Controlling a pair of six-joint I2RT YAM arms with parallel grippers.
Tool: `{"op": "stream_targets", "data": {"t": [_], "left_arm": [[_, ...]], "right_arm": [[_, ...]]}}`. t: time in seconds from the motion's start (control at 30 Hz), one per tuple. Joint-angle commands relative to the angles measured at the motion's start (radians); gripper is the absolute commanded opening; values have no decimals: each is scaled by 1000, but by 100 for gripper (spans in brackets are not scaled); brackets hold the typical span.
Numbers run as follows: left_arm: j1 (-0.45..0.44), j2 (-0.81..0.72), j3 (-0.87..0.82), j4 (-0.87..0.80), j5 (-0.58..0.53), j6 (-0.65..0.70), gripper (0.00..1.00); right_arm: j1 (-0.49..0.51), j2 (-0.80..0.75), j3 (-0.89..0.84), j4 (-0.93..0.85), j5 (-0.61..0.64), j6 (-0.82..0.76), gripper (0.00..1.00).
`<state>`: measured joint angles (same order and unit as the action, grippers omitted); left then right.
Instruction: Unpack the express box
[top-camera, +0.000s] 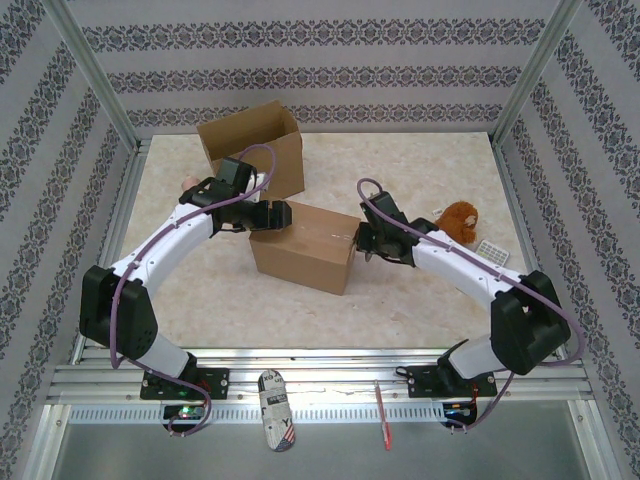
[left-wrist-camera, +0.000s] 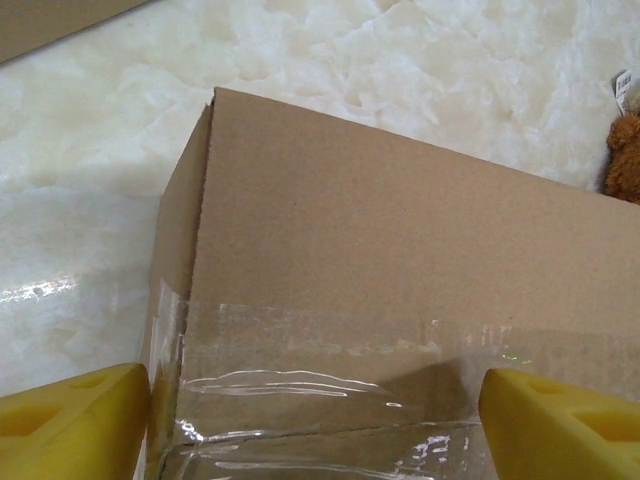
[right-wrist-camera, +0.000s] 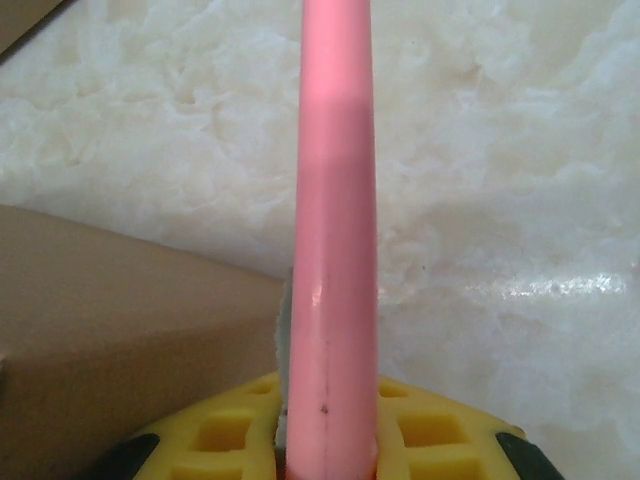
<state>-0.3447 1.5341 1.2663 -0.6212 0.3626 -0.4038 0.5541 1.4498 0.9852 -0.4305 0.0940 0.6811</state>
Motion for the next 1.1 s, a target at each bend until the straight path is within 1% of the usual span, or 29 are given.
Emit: {"op": "stream_targets", "data": {"t": [0.0,0.07,0.17,0.3,0.4,0.5,0.57,0.6,0.63,0.67,0.73,0.77,0.93,1.07], "left_arm": [[-7,-23,0,-22,57,-5,87],[-7,-34,-2,-25,44,3,90],[-7,-44,7,-29,17,18,100],[-7,-39,53,-43,-50,50,100],[-7,-35,103,-50,-137,69,100],[-7,-51,125,-11,-197,84,96],[-8,-65,123,34,-223,93,89],[-7,-70,118,54,-229,98,84],[-7,-74,112,77,-232,105,76],[-7,-75,105,96,-233,113,65],[-7,-71,85,126,-238,120,29],[-7,-67,74,143,-238,124,23],[-8,-77,-5,236,-258,149,23],[-10,-112,-90,335,-284,172,27]], "right_arm": [[-3,24,38,49,-62,-36,0],[-9,25,39,47,-66,-39,0],[-14,22,36,45,-72,-41,0],[-17,11,22,44,-73,-40,0],[-22,-2,5,45,-71,-36,0],[-30,-14,-12,47,-72,-36,0],[-39,-21,-23,47,-77,-38,0],[-43,-24,-27,47,-77,-40,0],[-47,-28,-32,49,-79,-40,0],[-50,-32,-35,50,-78,-40,0],[-55,-37,-41,50,-80,-41,0],[-56,-40,-44,51,-80,-43,0],[-62,-43,-52,53,-86,-44,0],[-63,-43,-57,59,-93,-44,0]]}}
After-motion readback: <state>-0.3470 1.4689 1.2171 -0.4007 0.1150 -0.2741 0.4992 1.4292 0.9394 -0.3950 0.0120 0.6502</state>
